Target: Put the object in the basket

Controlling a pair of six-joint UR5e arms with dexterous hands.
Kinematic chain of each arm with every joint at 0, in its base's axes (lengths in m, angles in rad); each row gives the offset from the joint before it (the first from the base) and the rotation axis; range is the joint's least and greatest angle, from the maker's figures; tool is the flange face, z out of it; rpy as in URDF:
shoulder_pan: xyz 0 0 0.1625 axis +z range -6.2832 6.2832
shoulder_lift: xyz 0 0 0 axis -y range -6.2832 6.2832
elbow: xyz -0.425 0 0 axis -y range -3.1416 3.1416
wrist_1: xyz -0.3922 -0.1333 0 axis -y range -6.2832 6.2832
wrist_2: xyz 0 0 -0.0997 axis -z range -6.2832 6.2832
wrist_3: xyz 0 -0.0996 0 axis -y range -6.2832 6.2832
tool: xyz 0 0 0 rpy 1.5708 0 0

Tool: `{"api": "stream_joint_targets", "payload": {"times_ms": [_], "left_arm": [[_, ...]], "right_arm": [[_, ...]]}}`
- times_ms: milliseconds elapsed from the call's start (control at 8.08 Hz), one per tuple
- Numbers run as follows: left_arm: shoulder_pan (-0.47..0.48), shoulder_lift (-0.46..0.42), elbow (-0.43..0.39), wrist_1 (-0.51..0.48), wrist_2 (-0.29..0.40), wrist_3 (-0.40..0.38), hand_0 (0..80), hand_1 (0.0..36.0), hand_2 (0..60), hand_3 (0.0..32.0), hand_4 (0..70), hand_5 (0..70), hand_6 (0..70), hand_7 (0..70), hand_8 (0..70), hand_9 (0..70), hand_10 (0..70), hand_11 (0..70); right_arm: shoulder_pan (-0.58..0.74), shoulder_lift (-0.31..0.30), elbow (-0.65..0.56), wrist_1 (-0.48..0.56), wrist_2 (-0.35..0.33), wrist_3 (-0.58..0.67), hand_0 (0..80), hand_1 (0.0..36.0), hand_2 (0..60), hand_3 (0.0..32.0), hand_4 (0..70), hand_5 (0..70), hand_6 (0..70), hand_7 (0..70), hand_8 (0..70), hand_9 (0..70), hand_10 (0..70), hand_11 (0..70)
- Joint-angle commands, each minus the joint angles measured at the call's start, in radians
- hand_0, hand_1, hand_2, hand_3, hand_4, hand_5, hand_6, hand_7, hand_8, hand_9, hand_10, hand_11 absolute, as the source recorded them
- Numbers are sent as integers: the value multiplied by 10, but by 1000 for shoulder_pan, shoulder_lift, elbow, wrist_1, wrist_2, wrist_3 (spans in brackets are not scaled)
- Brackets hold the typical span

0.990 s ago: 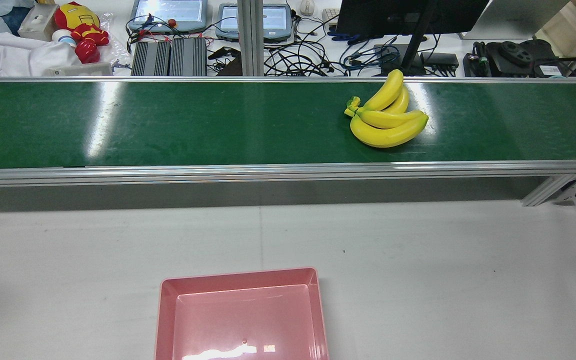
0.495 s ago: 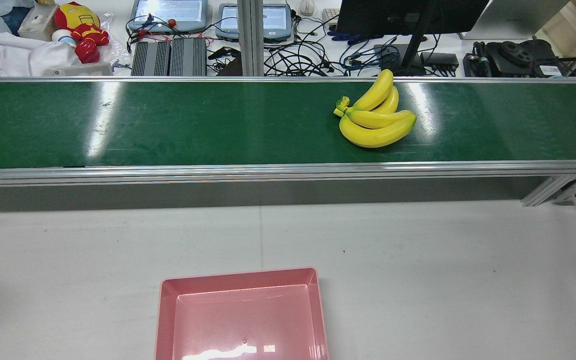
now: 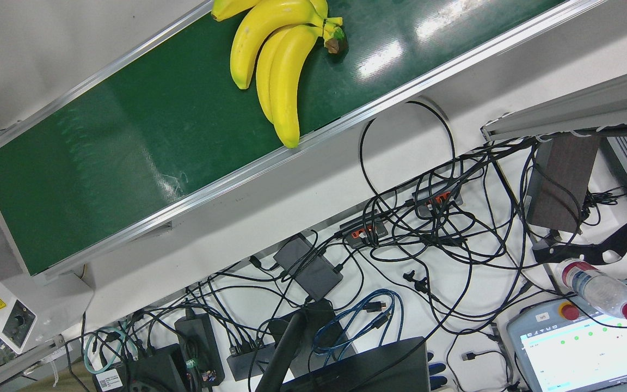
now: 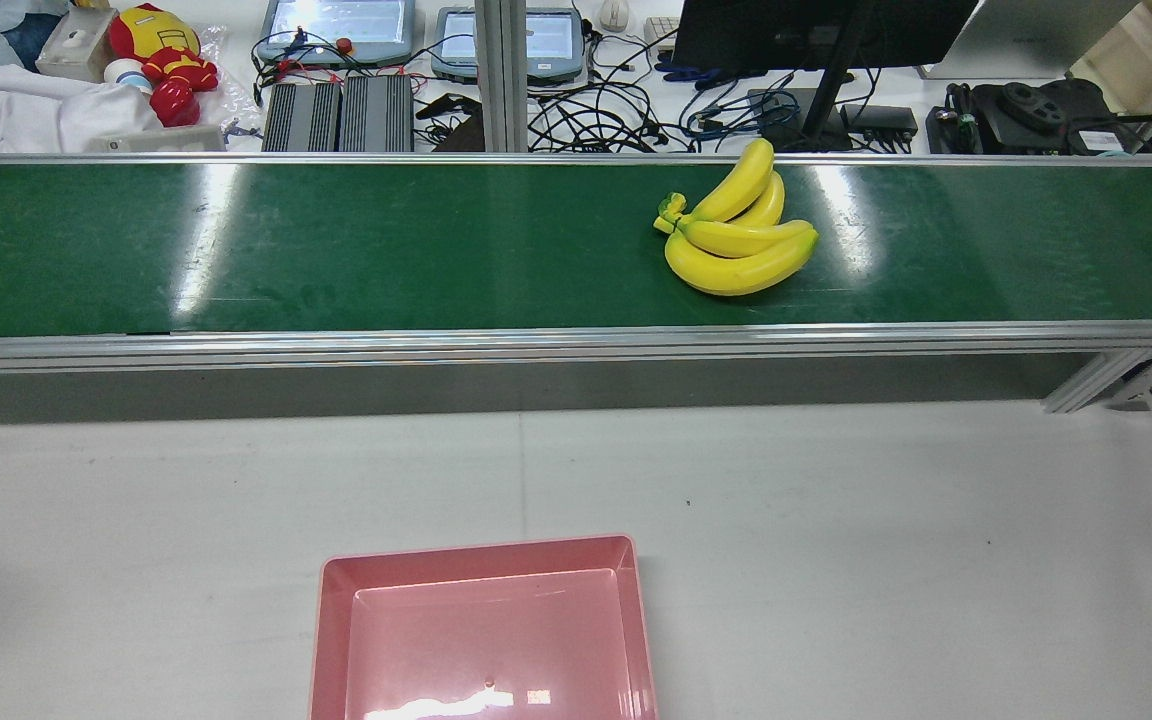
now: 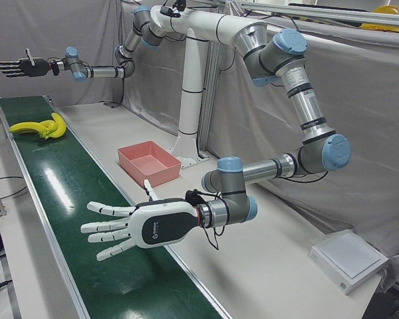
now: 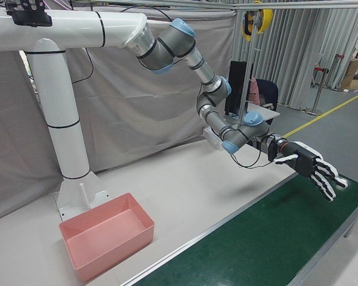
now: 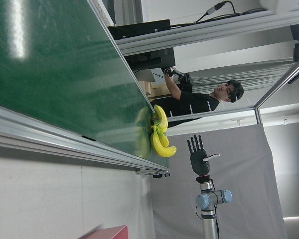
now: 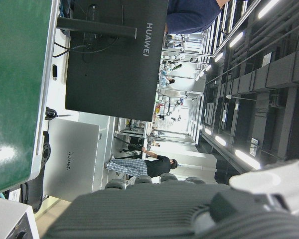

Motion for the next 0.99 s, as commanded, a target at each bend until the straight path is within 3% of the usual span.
{"api": "stream_joint_targets", "payload": {"times_ms": [0,495,866], "left_arm": [[0,-2,-1,0,0,1,583,157,0,190,65,192,4,68,99,112,37,76],[-11,7,-6,-1,0,-5,579,160,0,222,33,189,0,68,100,112,36,76],[-95,9,-26,-3,25,-11,577,160,0,184,72,198,5,69,98,115,37,75]], "right_arm": [[0,0,0,-2,0,0,0,0,0,0,0,0,0,0,0,0,0,0],[0,2,0,0,0,0,0,0,0,0,0,0,0,0,0,0,0,0],[0,0,2,0,0,0,0,0,0,0,0,0,0,0,0,0,0,0]]}}
